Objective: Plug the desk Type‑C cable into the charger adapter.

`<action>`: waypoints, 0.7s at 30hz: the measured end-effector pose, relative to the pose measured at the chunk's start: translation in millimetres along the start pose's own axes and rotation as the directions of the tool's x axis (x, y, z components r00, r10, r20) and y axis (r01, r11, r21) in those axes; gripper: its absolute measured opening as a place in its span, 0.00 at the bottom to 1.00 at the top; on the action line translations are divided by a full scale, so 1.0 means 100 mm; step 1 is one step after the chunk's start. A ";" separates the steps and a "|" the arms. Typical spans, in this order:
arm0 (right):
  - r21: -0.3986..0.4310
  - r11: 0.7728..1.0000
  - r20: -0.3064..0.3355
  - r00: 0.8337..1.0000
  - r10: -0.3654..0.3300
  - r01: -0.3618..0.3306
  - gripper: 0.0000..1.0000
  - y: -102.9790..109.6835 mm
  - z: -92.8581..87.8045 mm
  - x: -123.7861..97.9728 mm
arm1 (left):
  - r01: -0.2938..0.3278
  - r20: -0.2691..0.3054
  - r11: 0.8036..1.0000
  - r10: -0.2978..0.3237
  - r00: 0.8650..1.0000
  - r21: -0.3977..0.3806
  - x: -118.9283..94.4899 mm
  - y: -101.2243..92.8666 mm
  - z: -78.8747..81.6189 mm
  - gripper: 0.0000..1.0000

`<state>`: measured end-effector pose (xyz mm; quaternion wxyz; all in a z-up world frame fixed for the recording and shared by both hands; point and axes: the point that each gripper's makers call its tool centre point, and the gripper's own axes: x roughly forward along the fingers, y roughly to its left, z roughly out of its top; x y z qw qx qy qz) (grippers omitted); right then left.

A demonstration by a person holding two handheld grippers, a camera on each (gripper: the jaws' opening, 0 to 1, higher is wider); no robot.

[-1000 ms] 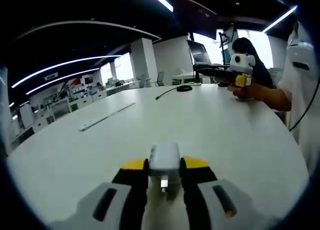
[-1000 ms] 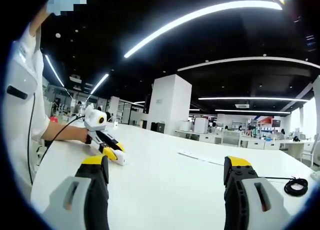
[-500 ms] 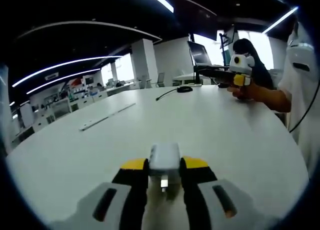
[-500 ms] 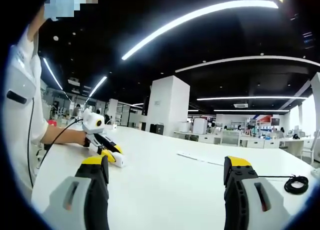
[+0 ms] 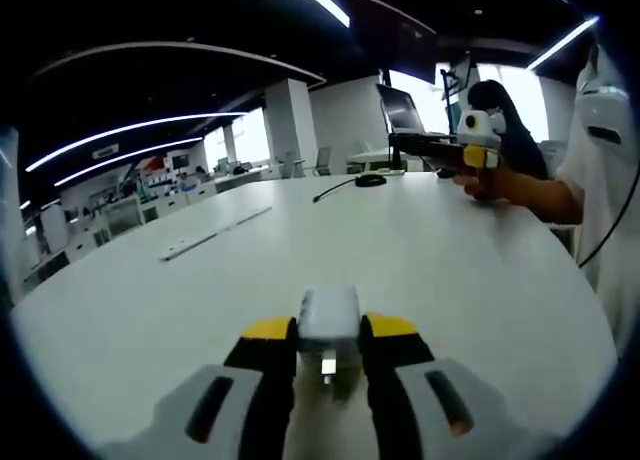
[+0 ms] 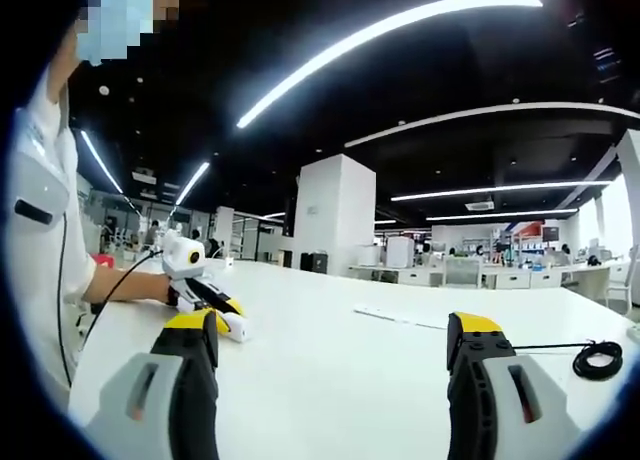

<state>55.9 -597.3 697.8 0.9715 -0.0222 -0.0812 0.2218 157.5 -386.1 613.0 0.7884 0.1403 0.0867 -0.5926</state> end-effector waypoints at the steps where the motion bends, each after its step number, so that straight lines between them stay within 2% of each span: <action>1: 0.002 1.000 0.002 1.000 0.001 -0.001 0.97 -0.01 0.01 0.00 | 0.000 0.001 1.000 0.000 1.000 -0.002 0.00 0.00 0.00 0.26; 11: -0.014 1.000 -0.003 1.000 0.012 -0.012 0.96 -0.04 0.11 0.06 | -0.001 0.000 1.000 0.001 1.000 -0.009 -0.01 -0.01 0.00 0.26; 21: -0.048 0.999 -0.028 1.000 -0.012 0.010 0.97 -0.27 0.14 0.13 | -0.003 0.001 1.000 0.003 1.000 -0.005 0.00 -0.01 0.00 0.26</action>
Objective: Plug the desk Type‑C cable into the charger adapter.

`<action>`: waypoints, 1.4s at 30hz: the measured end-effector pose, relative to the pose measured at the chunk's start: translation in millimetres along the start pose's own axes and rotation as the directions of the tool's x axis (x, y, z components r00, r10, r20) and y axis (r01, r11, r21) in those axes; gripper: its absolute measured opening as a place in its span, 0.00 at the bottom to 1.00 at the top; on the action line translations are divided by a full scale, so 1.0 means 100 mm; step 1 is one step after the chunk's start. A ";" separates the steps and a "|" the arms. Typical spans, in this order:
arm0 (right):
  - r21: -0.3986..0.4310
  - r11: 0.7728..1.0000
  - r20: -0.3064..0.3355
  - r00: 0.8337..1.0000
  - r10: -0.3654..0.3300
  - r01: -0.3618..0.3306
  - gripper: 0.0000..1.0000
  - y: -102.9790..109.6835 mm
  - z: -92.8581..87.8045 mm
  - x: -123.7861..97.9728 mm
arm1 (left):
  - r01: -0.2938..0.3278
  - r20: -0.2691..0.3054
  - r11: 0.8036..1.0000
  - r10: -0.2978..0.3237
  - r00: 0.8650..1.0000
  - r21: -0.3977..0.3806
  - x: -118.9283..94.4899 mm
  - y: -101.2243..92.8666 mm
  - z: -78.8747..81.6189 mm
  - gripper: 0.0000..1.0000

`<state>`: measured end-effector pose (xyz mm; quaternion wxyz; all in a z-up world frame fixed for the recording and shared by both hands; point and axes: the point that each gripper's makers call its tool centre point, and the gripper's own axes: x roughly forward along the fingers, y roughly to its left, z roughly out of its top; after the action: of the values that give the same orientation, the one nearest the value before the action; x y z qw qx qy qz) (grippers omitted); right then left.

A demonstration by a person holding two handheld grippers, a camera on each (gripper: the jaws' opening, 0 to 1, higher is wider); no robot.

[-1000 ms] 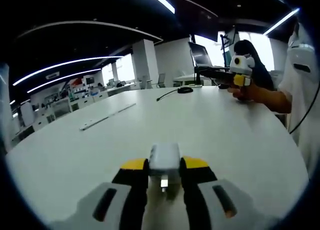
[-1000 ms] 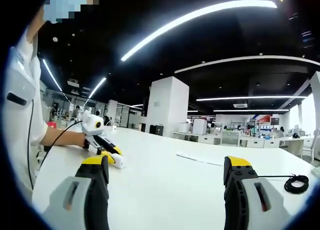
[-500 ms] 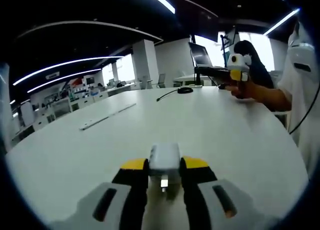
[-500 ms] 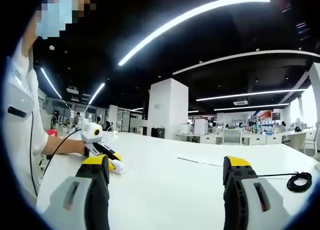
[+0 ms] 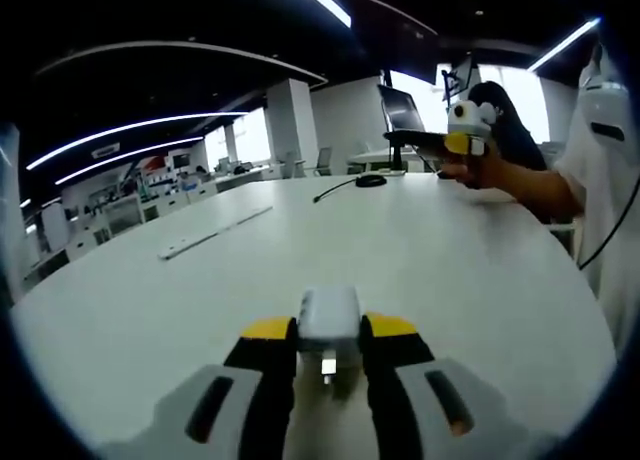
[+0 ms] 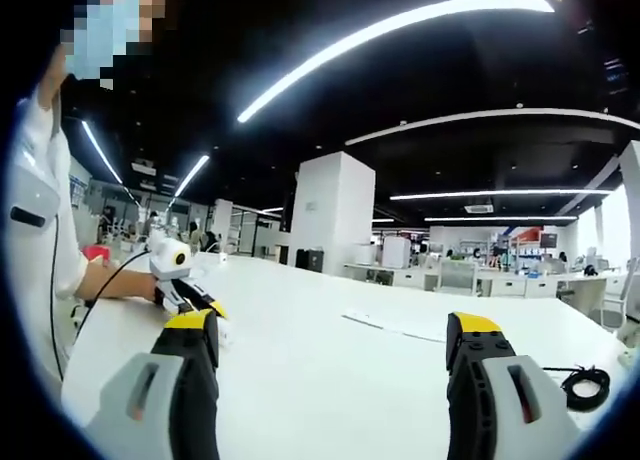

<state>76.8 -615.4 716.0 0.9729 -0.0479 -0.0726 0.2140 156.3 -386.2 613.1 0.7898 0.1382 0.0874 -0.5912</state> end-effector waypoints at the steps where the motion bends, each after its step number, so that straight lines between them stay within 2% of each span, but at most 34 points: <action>1: -0.007 1.000 -0.007 1.000 -0.002 0.002 0.97 -0.04 -0.01 0.01 | -0.001 0.001 1.000 0.001 1.000 -0.003 0.00 0.00 0.00 0.26; 11: 0.005 1.000 -0.051 0.999 -0.003 0.003 0.97 -0.29 -0.05 0.08 | -0.001 0.004 1.000 0.001 1.000 -0.001 0.00 0.00 0.00 0.26; 23: -0.005 0.999 -0.090 0.995 -0.048 0.048 0.97 -0.64 -0.14 0.18 | -0.002 0.005 1.000 0.002 1.000 0.002 0.00 0.00 0.00 0.26; 26: 0.032 0.998 -0.086 0.995 -0.042 0.045 0.97 -0.70 -0.14 0.19 | 0.000 0.007 1.000 0.000 1.000 0.002 0.00 0.00 0.00 0.26; 33: 0.029 0.997 -0.103 0.993 -0.062 0.065 0.97 -0.90 -0.16 0.24 | 0.000 0.006 1.000 0.000 1.000 0.006 0.00 0.01 0.00 0.26; 42: 0.032 0.995 -0.137 0.986 -0.093 0.099 0.97 -1.14 -0.27 0.32 | 0.001 0.006 1.000 -0.001 1.000 0.008 0.00 0.01 0.00 0.26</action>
<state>156.9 -706.5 707.5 0.9855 -0.0402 -0.0046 0.1646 156.9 -386.5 613.2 0.7892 0.1393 0.0827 -0.5924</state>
